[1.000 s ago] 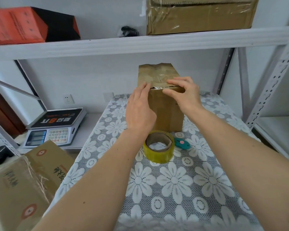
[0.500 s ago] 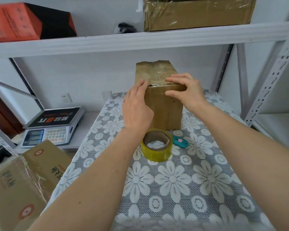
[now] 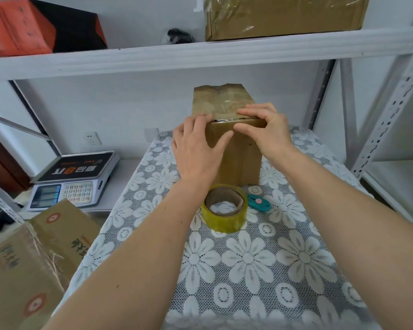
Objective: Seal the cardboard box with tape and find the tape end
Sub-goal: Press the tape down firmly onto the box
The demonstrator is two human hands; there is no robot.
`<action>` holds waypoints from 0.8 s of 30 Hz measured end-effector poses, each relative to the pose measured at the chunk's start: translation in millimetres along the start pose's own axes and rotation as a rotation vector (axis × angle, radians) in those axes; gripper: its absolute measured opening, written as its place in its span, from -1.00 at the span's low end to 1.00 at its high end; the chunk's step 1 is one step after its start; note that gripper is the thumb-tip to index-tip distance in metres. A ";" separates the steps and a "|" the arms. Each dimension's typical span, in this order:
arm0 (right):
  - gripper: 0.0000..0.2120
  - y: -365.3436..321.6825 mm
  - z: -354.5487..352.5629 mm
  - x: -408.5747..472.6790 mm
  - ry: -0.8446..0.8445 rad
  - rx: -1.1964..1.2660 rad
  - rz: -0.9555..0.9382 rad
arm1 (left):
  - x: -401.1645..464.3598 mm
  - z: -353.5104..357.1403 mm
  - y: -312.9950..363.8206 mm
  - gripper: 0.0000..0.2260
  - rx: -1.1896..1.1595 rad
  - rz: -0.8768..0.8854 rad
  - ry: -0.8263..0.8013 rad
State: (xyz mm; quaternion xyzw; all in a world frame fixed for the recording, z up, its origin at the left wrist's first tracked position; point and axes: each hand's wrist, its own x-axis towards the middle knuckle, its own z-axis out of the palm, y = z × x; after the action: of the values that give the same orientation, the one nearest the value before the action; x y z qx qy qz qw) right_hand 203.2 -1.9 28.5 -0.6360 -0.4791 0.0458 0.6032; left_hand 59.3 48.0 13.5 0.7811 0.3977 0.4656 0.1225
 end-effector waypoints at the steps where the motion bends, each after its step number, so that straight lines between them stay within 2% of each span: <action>1: -0.71 0.7 -0.3 -0.4 -0.007 -0.010 -0.002 | 1.0 0.8 0.2 -0.53 -0.006 -0.005 0.003; 4: -0.70 1.4 -1.1 -1.6 -0.027 -0.021 -0.012 | 4.5 2.9 0.5 -0.55 -0.024 -0.027 0.028; 7: -0.70 1.6 -3.4 -2.2 -0.037 -0.001 -0.017 | 10.0 3.4 1.7 -0.65 -0.083 -0.056 0.059; 15: -0.70 -0.7 -7.8 -4.9 -0.066 0.004 -0.024 | 14.5 -5.1 -10.4 -0.78 -0.255 -0.069 0.010; 21: -0.65 -2.5 -9.7 -7.8 -0.083 -0.131 -0.072 | 9.9 -7.9 -6.2 -0.74 -0.207 -0.055 -0.003; 24: -0.56 -3.7 -12.0 -13.6 -0.133 -0.253 -0.099 | 3.5 -10.8 -5.8 -0.66 -0.162 -0.022 -0.064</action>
State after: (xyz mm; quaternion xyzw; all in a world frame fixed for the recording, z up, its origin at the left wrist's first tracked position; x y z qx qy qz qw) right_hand 201.5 -20.3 27.6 -0.6782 -0.5507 -0.0026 0.4866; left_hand 48.4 52.4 18.2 0.7788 0.3632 0.4696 0.2028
